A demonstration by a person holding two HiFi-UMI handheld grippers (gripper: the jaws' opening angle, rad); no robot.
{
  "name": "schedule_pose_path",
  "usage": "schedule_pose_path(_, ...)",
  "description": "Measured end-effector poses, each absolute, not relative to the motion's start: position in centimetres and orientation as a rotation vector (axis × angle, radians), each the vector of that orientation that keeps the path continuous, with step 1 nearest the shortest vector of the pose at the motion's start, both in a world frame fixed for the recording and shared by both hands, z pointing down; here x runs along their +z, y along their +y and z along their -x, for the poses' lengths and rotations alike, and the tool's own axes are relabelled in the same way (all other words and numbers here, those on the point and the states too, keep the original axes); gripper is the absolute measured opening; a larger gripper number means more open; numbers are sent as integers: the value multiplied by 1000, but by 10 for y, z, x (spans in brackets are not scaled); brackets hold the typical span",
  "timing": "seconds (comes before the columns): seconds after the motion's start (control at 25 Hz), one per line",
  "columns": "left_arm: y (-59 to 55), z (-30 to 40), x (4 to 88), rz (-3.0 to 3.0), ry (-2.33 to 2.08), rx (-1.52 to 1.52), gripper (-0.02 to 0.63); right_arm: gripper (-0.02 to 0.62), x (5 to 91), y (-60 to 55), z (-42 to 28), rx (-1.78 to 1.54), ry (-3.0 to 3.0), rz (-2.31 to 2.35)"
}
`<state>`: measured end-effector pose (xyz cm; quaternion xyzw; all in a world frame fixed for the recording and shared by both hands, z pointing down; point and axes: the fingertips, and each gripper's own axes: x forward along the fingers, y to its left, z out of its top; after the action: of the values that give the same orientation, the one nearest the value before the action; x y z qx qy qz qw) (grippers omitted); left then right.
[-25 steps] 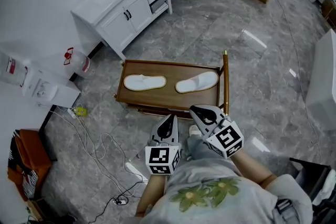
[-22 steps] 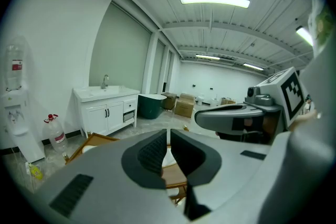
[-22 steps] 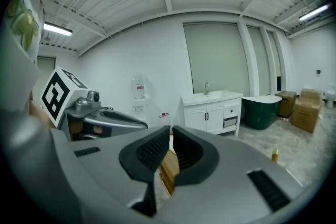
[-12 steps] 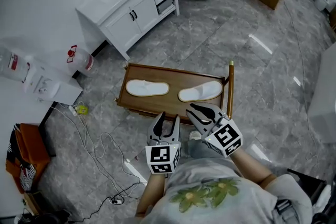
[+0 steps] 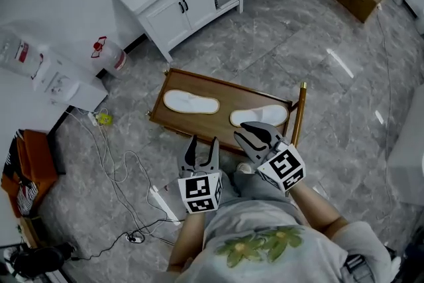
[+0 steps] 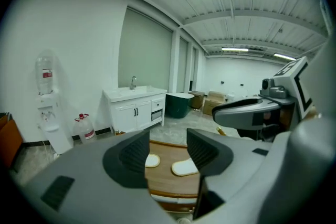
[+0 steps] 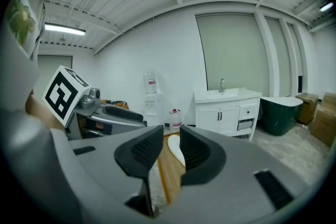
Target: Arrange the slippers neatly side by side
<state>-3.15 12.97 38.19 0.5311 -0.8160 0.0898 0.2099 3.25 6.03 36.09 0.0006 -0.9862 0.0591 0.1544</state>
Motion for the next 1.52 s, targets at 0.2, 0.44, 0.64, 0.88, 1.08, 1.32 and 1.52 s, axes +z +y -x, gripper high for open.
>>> schedule_pose_path(0.2, 135, 47, 387, -1348, -2345, 234, 218, 87, 369, 60, -23, 170, -2811, 69)
schedule_pose_path(0.44, 137, 61, 401, -1291, -2347, 233, 218, 88, 382, 59, -6, 179, -2783, 118)
schedule_pose_path(0.64, 135, 72, 414, -1248, -2340, 224, 218, 87, 391, 56, 9, 162, -2758, 149)
schedule_pose_path(0.88, 128, 87, 430, -1204, -2332, 210, 218, 88, 401, 49, 29, 138, -2734, 178)
schedule_pose_path(1.08, 123, 105, 449, -1177, -2310, 212, 218, 89, 413, 45, 54, 95, -2713, 197)
schedule_pose_path(1.32, 115, 127, 471, -1146, -2269, 205, 218, 89, 433, 37, 83, 54, -2674, 236)
schedule_pose_path(1.52, 112, 148, 498, -1093, -2220, 195, 218, 100, 454, 30, 110, 59, -2626, 281)
